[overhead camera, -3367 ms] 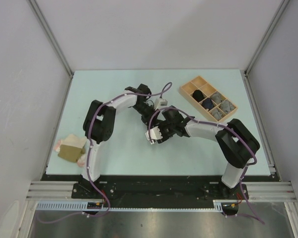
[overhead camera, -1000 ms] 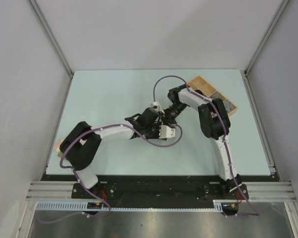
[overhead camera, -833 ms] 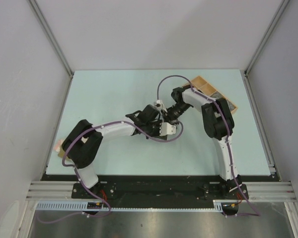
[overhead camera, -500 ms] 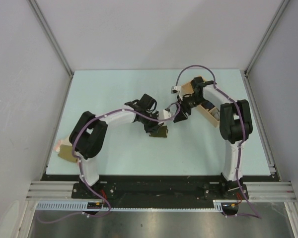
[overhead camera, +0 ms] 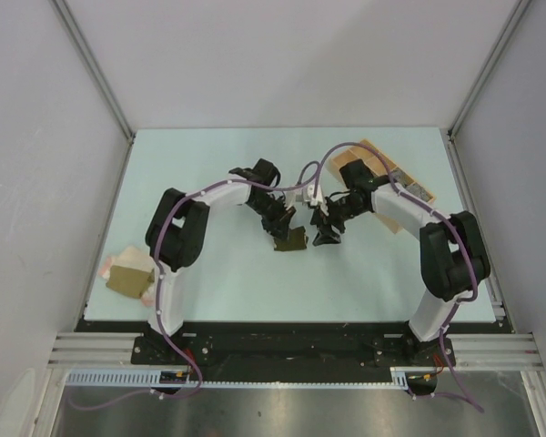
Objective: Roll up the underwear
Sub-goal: Roll the underwear to the center of the board.
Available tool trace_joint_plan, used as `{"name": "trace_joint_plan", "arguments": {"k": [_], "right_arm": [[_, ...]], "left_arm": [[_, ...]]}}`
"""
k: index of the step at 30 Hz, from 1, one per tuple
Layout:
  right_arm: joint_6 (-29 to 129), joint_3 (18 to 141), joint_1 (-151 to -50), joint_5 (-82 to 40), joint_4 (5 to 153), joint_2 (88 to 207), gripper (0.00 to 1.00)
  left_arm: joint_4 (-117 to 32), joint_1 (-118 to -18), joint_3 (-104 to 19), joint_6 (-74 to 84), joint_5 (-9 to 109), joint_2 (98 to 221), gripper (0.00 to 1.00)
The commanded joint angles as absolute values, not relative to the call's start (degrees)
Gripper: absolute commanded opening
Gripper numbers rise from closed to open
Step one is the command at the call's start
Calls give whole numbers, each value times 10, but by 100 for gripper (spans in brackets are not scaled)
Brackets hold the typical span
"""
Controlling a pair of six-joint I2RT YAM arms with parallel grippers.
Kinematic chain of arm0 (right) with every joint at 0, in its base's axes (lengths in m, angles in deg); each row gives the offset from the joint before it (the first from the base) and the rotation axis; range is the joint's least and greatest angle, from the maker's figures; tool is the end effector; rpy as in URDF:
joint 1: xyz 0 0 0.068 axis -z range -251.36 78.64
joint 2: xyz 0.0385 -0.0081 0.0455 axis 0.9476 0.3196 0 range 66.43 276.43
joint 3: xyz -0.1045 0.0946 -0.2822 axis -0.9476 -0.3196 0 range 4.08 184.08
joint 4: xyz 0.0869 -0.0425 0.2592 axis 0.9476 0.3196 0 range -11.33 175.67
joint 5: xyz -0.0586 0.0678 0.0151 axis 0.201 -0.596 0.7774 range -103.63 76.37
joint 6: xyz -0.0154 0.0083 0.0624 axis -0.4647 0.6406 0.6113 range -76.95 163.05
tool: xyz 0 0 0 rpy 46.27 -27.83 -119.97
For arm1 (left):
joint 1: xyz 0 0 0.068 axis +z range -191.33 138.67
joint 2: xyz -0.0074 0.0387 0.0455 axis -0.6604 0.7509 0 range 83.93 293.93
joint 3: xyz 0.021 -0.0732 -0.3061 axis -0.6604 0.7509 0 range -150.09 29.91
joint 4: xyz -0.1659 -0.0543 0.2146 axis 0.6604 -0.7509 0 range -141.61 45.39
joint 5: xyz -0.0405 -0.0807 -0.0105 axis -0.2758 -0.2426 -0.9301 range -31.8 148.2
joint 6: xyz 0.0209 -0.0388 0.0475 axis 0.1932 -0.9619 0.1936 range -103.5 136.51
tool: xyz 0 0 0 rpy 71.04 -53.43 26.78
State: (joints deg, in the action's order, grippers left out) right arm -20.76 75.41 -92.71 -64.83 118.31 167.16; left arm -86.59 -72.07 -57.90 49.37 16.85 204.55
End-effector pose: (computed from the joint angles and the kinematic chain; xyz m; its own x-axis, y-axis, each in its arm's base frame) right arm 0.3322 0.1722 0.2413 0.0539 -0.5827 -0.8109 -0.9957 -0.0923 0.0001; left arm 0.3768 -0.2628 0.1793 -0.4075 0.7164 -0.5663 0.8975 0.1999 -0.3930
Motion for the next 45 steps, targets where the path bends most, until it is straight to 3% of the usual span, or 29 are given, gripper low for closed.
{"name": "trace_joint_plan", "arguments": {"k": [1, 13, 28, 45], "right_arm": [[-237, 739, -961, -603, 1102, 1644, 69], [-135, 739, -1010, -510, 1006, 1704, 81], [-135, 813, -1034, -483, 1046, 1773, 83], [-147, 982, -1027, -526, 1210, 1906, 83]], "left_arm": [[-928, -709, -596, 480, 176, 2109, 11], [-962, -696, -652, 467, 177, 2159, 13], [-986, -692, -687, 455, 179, 2193, 16], [-999, -690, -715, 445, 183, 2214, 18]]}}
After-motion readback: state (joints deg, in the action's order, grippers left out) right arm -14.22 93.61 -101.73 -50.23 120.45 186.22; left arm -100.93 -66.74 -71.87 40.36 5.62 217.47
